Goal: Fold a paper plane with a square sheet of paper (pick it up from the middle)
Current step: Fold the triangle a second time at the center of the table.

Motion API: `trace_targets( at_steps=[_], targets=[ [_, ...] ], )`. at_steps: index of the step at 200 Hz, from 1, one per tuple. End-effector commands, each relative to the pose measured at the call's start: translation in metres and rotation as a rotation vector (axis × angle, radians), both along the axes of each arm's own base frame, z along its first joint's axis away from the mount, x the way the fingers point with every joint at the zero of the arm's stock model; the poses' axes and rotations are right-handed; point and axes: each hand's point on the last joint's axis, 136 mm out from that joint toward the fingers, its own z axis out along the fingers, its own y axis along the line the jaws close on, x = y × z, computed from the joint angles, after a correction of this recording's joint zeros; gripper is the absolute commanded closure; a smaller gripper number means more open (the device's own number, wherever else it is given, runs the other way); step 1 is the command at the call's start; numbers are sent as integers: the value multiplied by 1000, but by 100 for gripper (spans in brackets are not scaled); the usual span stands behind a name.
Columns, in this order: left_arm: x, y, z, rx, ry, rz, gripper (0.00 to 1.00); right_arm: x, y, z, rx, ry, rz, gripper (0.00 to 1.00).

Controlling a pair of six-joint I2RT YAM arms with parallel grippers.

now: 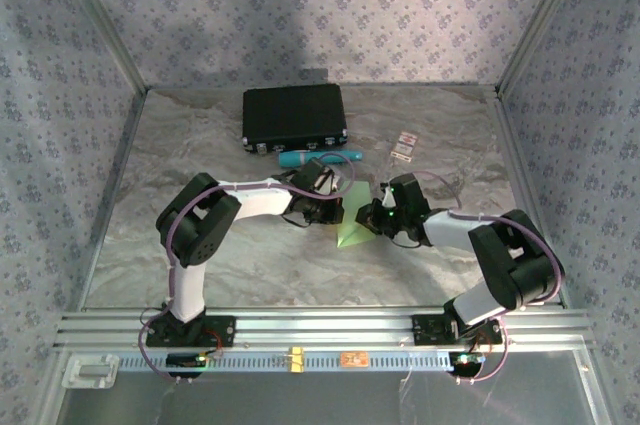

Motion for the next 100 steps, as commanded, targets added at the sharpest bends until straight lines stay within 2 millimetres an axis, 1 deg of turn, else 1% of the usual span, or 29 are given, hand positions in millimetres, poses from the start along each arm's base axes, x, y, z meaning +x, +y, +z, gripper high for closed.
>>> trace_targets(
  at_steps=[1,38,100],
  targets=[
    [-2,1,-8,24,-8,-18,94,6,6,2,-8,0,15,90],
    [-3,0,-8,25,-6,-20,94,6,7,-9,-32,31,14,90],
    [-3,0,-6,23,-9,-19,94,-4,1,-30,-66,78,13,91]
  ],
)
